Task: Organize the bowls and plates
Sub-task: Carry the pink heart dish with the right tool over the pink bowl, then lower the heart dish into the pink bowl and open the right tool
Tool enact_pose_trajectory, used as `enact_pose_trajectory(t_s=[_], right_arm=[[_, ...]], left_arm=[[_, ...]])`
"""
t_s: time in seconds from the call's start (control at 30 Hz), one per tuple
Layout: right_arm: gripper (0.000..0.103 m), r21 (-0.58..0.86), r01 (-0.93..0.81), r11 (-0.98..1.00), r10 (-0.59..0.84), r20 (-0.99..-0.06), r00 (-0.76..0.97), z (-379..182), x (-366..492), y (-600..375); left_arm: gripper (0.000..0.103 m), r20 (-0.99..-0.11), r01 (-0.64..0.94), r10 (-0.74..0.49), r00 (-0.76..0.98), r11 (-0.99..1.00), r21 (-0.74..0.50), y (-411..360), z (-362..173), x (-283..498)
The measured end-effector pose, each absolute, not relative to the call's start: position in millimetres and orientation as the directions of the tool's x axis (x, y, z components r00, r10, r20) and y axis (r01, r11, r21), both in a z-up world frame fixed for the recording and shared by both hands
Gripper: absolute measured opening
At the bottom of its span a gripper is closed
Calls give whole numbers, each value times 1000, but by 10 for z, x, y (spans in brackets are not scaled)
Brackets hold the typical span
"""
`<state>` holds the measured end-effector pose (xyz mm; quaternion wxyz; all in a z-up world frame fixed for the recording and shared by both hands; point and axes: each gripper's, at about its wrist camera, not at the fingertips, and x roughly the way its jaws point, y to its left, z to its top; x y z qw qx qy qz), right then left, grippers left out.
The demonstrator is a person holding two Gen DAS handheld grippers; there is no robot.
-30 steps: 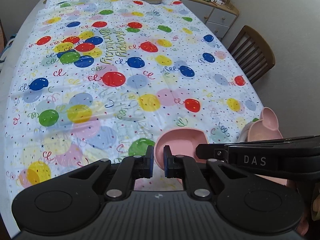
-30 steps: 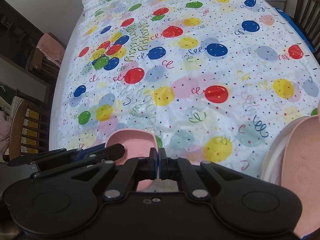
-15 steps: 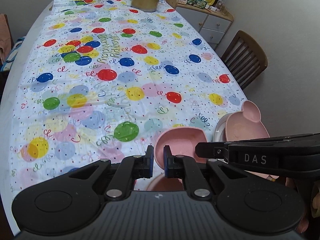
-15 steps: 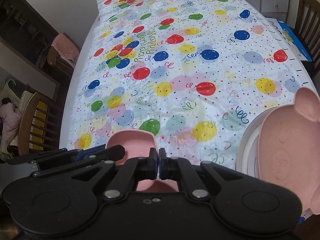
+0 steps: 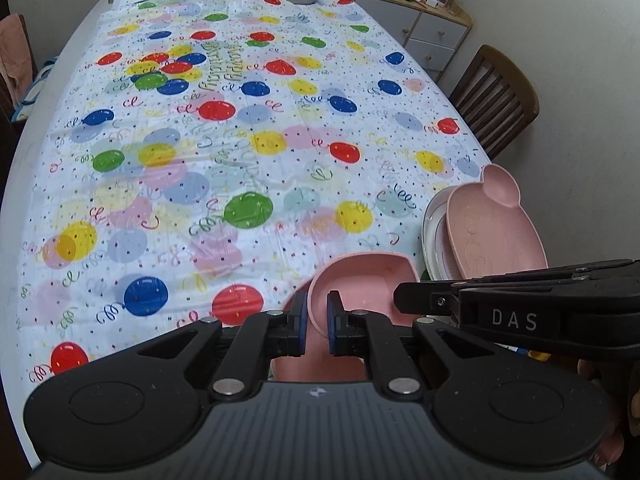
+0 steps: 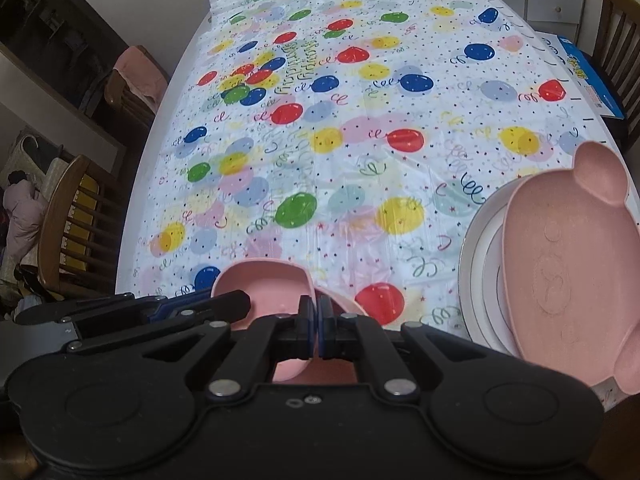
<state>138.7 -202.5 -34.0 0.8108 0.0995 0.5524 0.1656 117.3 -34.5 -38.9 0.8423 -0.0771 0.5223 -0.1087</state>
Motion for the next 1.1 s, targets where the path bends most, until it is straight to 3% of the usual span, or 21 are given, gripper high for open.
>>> enact_pose_trajectory(t_s=[0.83, 1.1], right_arm=[[2, 279, -158, 947, 315, -902, 294, -723, 1253, -1930], [9, 287, -158, 945, 323, -898, 299, -707, 1268, -1919]], left_arm=[[9, -904, 116, -234, 358, 972, -205, -430, -824, 1130], [9, -905, 117, -221, 364, 975, -191, -439, -822, 1151]])
